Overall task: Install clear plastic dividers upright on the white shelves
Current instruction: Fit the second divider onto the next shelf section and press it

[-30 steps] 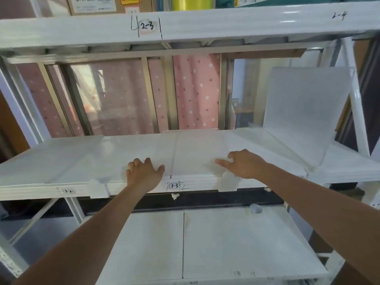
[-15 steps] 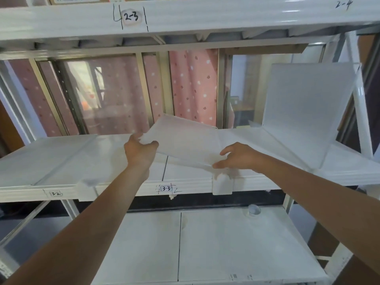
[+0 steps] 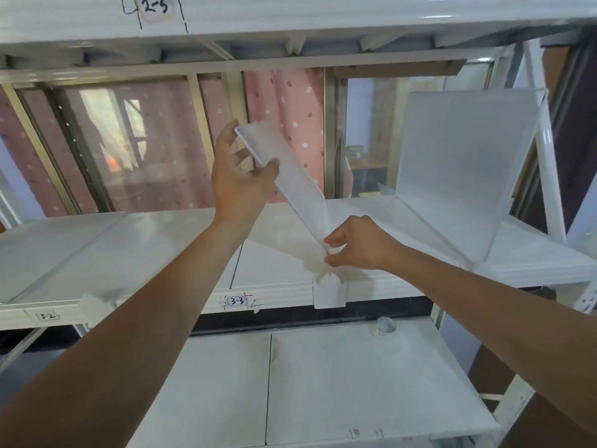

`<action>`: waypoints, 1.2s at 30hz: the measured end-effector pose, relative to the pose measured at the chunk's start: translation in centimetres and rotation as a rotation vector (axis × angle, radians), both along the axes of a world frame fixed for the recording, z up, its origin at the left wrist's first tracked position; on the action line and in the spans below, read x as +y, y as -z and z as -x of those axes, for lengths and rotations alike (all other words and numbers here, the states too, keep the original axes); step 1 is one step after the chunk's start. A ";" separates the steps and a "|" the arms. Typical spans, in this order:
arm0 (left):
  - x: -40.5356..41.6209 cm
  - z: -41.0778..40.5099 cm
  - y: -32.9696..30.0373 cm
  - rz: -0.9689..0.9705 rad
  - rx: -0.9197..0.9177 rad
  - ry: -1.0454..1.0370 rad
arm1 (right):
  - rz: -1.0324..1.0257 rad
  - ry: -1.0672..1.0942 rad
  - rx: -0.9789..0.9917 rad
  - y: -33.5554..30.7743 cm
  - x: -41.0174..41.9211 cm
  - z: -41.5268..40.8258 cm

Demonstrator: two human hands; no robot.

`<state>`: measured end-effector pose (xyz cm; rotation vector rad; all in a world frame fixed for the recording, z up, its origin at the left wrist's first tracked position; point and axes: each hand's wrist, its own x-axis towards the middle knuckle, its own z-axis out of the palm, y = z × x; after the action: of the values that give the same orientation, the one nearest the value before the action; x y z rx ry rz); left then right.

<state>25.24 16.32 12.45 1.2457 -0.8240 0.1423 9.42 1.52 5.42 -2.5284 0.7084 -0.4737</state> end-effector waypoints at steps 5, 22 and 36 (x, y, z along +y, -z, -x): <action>-0.8 1.6 -1.0 -0.091 -0.189 0.081 | -0.027 -0.032 -0.061 0.1 0.1 0.6; -1.3 3.1 -3.5 -0.213 -0.459 0.174 | -0.111 -0.064 -0.164 1.3 0.6 1.9; -1.8 4.0 -3.9 -0.313 -0.558 0.105 | -0.025 -0.089 -0.186 1.6 1.8 2.6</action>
<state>21.20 14.54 16.35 1.4758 -1.4338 0.2920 6.84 3.31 3.80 -2.4416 0.5274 -0.6539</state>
